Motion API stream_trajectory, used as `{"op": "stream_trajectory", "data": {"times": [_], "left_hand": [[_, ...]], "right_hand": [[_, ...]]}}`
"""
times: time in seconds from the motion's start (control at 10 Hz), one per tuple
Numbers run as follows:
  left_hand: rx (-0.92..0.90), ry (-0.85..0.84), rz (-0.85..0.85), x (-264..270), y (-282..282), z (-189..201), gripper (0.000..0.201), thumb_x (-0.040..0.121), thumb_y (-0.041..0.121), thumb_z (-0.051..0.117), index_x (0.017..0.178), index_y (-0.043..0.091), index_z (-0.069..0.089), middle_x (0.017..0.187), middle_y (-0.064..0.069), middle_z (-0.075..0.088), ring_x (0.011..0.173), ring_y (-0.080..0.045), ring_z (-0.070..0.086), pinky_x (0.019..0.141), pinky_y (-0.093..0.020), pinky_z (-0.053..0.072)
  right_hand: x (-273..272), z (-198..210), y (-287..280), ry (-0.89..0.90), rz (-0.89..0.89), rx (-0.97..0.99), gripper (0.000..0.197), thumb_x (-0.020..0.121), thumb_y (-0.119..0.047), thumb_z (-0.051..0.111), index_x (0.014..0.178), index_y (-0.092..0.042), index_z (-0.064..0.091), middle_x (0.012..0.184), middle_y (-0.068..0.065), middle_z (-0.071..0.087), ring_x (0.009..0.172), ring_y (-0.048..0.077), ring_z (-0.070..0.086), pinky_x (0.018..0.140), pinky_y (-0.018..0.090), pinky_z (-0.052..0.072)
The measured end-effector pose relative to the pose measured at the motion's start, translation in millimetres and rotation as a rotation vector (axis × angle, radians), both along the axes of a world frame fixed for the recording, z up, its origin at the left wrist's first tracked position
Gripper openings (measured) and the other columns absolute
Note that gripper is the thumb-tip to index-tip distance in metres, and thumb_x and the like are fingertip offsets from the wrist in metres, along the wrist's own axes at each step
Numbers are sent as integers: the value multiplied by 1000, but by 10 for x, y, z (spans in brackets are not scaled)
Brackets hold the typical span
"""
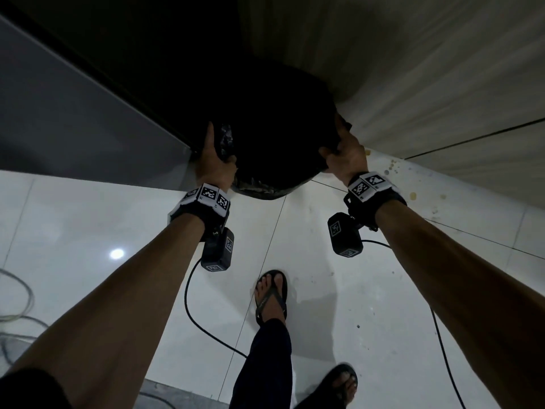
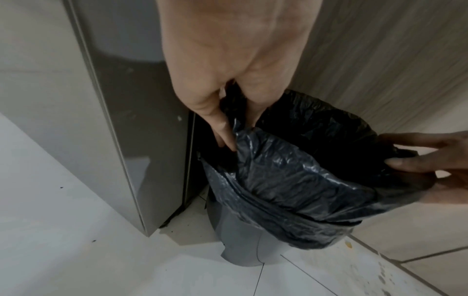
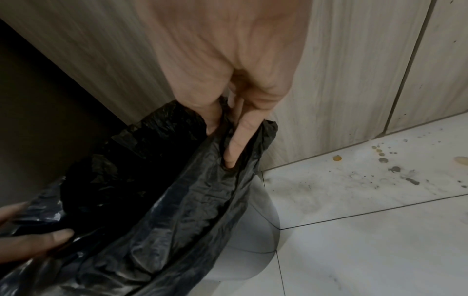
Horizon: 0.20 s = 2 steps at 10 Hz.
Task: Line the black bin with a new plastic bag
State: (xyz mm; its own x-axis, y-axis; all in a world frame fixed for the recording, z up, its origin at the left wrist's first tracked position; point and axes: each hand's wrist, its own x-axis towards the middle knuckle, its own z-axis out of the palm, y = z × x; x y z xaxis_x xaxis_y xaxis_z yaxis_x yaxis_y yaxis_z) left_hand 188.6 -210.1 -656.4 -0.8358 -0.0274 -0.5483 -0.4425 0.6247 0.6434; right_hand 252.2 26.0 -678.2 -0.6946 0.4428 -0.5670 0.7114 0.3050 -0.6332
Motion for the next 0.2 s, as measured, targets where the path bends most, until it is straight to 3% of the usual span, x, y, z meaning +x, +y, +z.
{"op": "stream_trajectory", "data": {"times": [0.1, 0.2], "left_hand": [[51, -30, -29, 58, 17, 71, 93, 87, 11, 65, 152, 35, 4, 152, -6, 37, 137, -28, 41, 110, -38, 38], [39, -15, -8, 172, 43, 230, 97, 85, 19, 69, 153, 30, 0, 156, -7, 30, 141, -28, 34, 112, -35, 31]], "right_hand": [[43, 39, -9, -1, 36, -14, 78, 88, -19, 58, 146, -52, 16, 133, 14, 56, 111, 38, 60, 88, 54, 55], [170, 168, -6, 64, 127, 78, 77, 89, -41, 60, 149, -47, 11, 142, 12, 50, 124, 36, 52, 100, 52, 47]]}}
